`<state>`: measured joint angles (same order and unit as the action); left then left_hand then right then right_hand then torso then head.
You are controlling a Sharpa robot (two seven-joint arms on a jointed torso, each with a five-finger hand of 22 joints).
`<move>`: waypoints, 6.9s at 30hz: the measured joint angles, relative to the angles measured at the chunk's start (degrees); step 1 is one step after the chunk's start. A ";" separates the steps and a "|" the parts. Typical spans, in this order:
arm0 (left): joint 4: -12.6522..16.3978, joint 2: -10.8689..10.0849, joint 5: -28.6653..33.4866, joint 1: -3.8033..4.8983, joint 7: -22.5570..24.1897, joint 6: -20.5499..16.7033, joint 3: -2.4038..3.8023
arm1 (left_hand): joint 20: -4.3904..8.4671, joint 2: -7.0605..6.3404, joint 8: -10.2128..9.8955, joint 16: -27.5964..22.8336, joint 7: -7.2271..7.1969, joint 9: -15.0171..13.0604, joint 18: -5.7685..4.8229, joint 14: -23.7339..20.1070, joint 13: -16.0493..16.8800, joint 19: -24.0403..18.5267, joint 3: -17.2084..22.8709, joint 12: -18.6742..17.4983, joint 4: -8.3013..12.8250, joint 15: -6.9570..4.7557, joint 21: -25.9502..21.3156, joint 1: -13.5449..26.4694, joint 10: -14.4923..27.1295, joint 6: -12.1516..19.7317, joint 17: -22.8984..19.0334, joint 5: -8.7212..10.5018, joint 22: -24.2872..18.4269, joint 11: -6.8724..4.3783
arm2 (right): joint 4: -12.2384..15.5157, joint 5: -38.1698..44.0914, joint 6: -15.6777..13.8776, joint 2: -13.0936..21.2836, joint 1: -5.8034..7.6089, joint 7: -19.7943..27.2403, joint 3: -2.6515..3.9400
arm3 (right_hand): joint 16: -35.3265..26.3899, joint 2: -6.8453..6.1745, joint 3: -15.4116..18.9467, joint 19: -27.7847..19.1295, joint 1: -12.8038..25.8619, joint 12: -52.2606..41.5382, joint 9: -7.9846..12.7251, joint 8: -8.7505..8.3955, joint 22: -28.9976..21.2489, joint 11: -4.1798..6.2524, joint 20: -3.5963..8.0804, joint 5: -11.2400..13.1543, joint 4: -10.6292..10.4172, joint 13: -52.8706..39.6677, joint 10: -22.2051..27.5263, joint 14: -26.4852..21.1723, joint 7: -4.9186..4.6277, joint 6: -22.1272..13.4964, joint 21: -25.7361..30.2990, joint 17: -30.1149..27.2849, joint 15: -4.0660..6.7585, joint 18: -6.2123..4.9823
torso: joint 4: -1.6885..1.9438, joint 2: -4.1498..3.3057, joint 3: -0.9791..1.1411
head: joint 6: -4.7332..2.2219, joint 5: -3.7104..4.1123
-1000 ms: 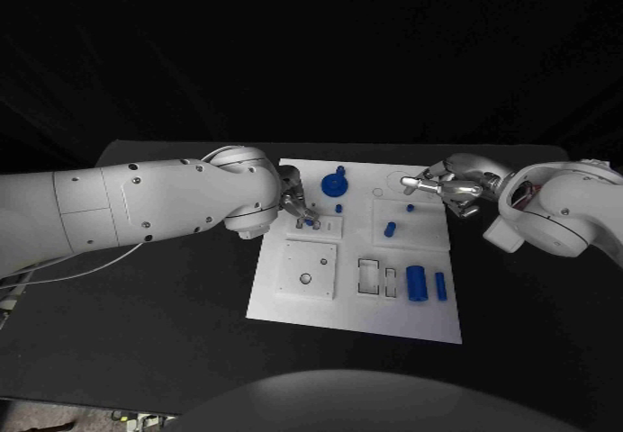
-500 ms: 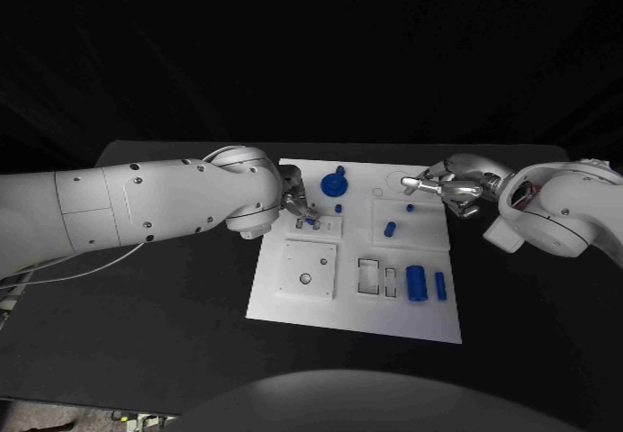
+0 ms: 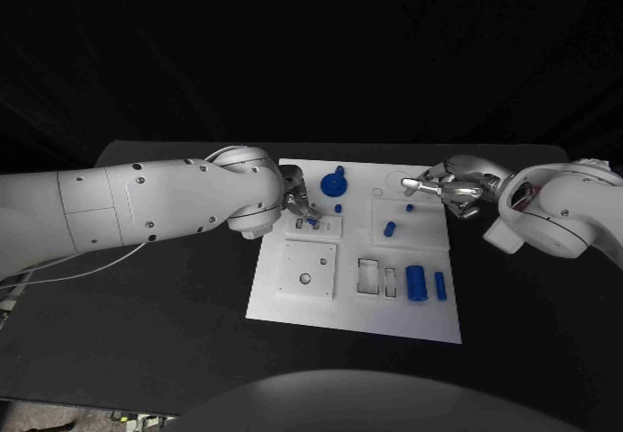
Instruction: Assemble the parts on the task board
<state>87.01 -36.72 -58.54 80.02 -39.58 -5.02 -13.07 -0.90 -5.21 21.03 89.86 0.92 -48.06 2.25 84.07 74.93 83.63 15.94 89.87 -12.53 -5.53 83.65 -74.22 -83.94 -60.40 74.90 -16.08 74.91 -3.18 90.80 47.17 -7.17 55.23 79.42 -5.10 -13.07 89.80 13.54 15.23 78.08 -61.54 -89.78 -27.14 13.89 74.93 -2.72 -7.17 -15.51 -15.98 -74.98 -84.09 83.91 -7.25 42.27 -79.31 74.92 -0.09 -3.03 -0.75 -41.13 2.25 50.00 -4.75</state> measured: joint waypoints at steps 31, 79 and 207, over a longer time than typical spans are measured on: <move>-0.36 0.65 0.01 -0.01 -0.14 1.67 -0.01 | 0.00 0.18 0.11 0.00 0.11 -0.01 0.00 0.00 0.00 0.00 0.28 0.00 -0.03 0.00 0.00 -0.18 0.00 -0.11 0.04 0.11 0.00 0.01 | -0.08 -0.03 -0.02 -0.03 -0.26 0.09 0.00 | 0.00 0.00 0.00 0.00 0.00 0.00 0.00 0.00 -0.02 0.00 0.00 0.00 0.00 0.00 0.00 0.16 0.00 0.00 0.00 -0.01 -0.15 0.00 | 0.04 0.02 -0.02 | 0.00 -0.09; -1.24 1.43 0.08 -0.08 0.24 3.17 0.10 | 0.00 0.24 -0.20 0.00 0.04 -0.01 0.00 0.00 0.00 0.00 0.54 0.00 -0.09 0.00 -0.23 -0.23 0.00 -0.04 0.01 0.19 0.00 0.01 | -0.10 -0.03 -0.04 0.00 -0.30 0.14 0.00 | 0.00 -0.24 0.00 -0.21 -0.24 0.00 -0.04 -0.22 0.01 0.00 0.21 0.00 0.00 0.01 0.00 0.12 0.00 0.00 0.28 0.01 -0.12 0.00 | 0.02 0.00 0.00 | 0.00 -0.22; -2.20 0.94 1.16 -0.98 4.44 1.44 0.04 | -0.42 5.60 -1.47 0.00 0.51 -0.67 0.00 -0.20 0.00 -0.42 -8.03 -1.55 -0.89 0.20 -2.23 -1.09 0.01 1.18 0.00 8.80 0.00 0.41 | -0.50 -0.21 0.05 0.10 -0.86 0.18 0.00 | 0.00 -0.22 0.16 -0.41 -0.68 0.00 -0.08 -0.44 -0.02 -0.20 0.00 0.54 -0.16 -0.07 0.21 0.11 0.00 0.00 0.48 0.00 -0.11 0.00 | 0.01 0.00 -0.01 | 0.00 -0.41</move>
<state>84.81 -35.78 -57.38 79.04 -35.15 -3.58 -13.03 -1.32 0.39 19.56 89.86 1.43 -48.73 2.25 83.87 74.93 83.21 7.90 88.32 -13.42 -5.33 81.42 -75.31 -83.93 -59.22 74.91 -7.28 74.90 -2.76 90.30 46.96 -7.12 55.33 78.56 -4.92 -13.07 89.80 13.32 15.39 77.67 -62.22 -89.79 -27.22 13.45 74.91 -2.92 -7.17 -14.98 -16.14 -75.05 -83.88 84.03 -7.25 42.27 -78.83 74.91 -0.20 -3.03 -0.74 -41.13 2.24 50.00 -5.15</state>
